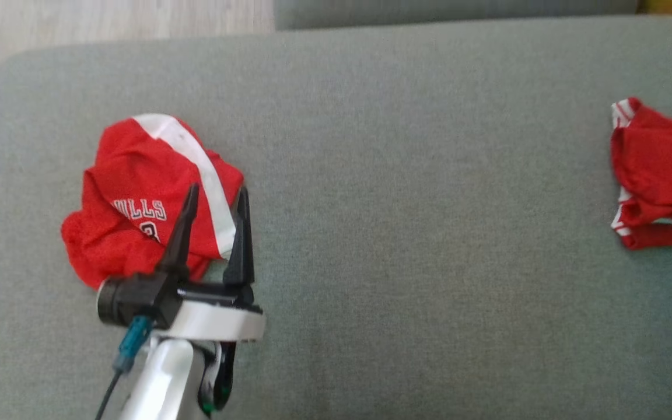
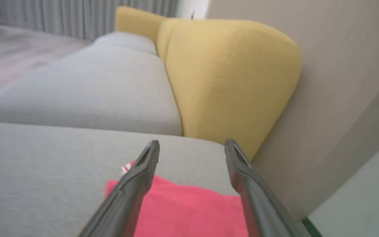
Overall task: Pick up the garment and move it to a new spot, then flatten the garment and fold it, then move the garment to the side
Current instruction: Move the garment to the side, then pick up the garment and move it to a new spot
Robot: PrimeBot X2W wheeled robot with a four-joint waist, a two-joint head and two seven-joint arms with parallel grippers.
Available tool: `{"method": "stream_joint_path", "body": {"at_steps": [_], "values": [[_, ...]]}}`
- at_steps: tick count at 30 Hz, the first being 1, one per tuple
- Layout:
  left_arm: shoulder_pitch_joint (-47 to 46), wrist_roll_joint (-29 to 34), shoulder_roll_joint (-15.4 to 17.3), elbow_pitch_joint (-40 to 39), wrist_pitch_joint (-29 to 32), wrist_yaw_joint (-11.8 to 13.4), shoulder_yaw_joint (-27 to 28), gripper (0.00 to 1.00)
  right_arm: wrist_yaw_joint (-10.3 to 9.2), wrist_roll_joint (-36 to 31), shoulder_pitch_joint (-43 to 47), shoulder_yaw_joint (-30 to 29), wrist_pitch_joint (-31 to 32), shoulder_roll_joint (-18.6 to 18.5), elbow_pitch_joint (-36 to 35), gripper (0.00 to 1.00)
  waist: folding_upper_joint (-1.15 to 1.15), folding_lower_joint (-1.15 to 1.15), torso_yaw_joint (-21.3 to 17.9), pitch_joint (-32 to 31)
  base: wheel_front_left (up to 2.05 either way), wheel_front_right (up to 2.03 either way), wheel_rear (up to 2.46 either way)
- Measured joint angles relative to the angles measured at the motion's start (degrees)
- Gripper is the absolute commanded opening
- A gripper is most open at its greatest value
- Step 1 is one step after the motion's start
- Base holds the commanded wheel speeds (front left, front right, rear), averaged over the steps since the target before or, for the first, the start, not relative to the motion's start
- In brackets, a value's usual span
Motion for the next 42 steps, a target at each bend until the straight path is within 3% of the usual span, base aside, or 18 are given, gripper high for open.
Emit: {"method": "stream_joint_path", "body": {"at_steps": [8,12,15,26,42], "values": [[4.1,-0.4,0.0,0.0,0.0,0.7,1.4,1.00,0.00,5.7,6.0,4.3,-1.2,11.8,-14.0,1.00,0.00,-0.01,0.0,-5.8,0.00,0.00,0.00],[5.1,-0.4,0.0,-0.1,0.0,0.7,1.6,1.00,0.00,9.1,9.9,7.0,-2.4,14.8,-17.4,1.00,0.00,-0.01,0.3,-7.6,0.00,0.00,0.00],[5.4,-0.6,0.0,0.0,0.0,0.7,1.7,1.00,0.00,11.2,12.2,8.1,-4.3,15.1,-17.3,1.00,0.00,0.01,0.7,-8.3,0.00,0.00,0.00],[10.2,-0.2,0.1,0.6,0.0,0.4,2.7,1.00,0.00,19.9,22.5,13.4,-12.2,15.3,-6.6,1.00,0.00,0.00,0.6,-11.4,0.00,0.00,0.00],[11.9,-0.2,0.1,-0.5,0.0,0.6,3.5,1.00,0.00,20.3,23.2,14.1,-12.2,15.4,-8.6,1.00,0.00,0.01,0.0,-12.2,0.00,0.00,0.00]]}}
